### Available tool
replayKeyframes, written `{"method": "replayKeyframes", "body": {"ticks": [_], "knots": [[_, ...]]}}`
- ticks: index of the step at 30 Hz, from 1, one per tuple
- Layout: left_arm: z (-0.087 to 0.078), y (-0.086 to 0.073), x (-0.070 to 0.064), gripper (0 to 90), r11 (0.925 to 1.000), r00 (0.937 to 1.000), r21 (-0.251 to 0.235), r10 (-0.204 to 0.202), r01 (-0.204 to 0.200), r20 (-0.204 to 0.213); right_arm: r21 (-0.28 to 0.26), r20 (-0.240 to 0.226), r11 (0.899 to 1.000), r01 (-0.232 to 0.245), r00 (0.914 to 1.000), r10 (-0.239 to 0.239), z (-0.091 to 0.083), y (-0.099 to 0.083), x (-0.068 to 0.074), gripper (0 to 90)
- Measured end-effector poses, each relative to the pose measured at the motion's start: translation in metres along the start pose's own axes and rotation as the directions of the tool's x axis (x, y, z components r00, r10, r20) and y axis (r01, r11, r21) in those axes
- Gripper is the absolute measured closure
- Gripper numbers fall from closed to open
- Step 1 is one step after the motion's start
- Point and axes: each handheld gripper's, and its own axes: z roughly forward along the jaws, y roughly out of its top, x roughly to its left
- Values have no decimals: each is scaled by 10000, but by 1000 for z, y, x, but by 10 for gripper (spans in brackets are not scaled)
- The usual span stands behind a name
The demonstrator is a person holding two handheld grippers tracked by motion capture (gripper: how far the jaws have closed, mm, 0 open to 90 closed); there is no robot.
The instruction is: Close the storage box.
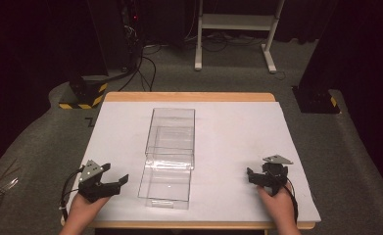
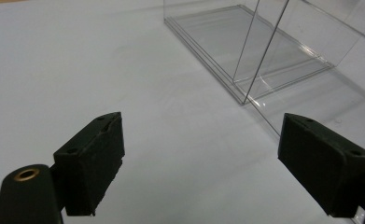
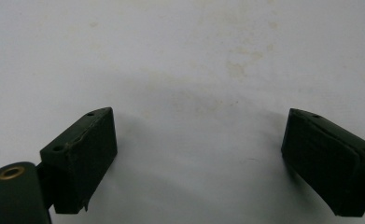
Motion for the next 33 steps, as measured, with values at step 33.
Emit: {"method": "replayKeyframes", "body": {"ticks": [33], "knots": [[-25,13,-27,151,9941,9985,-1013,422,-384,361,-2,2,10000,-2,10000,2,0,0,0,103]]}}
